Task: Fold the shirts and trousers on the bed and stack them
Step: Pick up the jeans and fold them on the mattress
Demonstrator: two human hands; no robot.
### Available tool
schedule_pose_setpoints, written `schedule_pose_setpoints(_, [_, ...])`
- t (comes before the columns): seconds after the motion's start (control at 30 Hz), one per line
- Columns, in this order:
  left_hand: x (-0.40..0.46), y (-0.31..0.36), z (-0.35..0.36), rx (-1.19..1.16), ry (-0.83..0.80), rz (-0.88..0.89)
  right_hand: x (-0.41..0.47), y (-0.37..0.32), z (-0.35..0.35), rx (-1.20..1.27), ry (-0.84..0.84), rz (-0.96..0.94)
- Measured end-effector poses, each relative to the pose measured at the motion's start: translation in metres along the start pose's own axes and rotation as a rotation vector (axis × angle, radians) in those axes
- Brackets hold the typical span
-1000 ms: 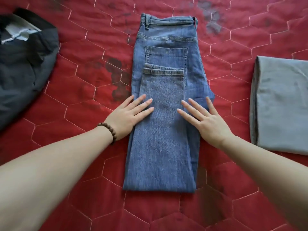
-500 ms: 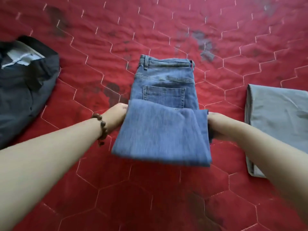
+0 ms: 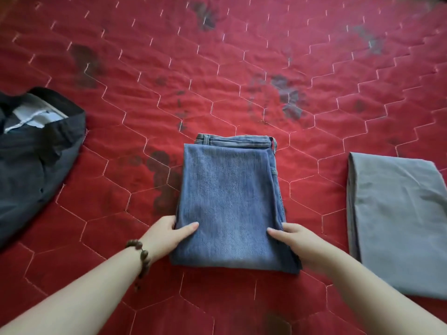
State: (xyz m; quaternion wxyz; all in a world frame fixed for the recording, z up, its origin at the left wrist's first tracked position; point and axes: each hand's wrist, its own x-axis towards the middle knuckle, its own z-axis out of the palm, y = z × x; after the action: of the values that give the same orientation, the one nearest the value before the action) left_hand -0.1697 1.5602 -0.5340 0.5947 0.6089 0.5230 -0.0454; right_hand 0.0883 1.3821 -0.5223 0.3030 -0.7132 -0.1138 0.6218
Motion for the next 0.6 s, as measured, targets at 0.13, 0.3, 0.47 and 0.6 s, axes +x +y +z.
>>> schedule_pose_setpoints(0.13, [0.018, 0.032, -0.005, -0.32, 0.113, 0.128, 0.011, -0.028, 0.006, 0.034, 0.092, -0.212])
schedule_pose_setpoints(0.3, [0.03, 0.063, 0.004, -0.509, 0.124, 0.182, 0.018, -0.043, 0.018, -0.117, 0.286, -0.451])
schedule_pose_setpoints(0.47, [0.048, 0.084, -0.001, -0.447, 0.195, 0.279, 0.019, -0.047, 0.011, 0.079, 0.399, -0.646])
schedule_pose_setpoints(0.6, [0.063, 0.079, 0.013, 0.055, 0.479, 0.151, 0.042, -0.042, 0.017, -0.158, 0.55, -0.499])
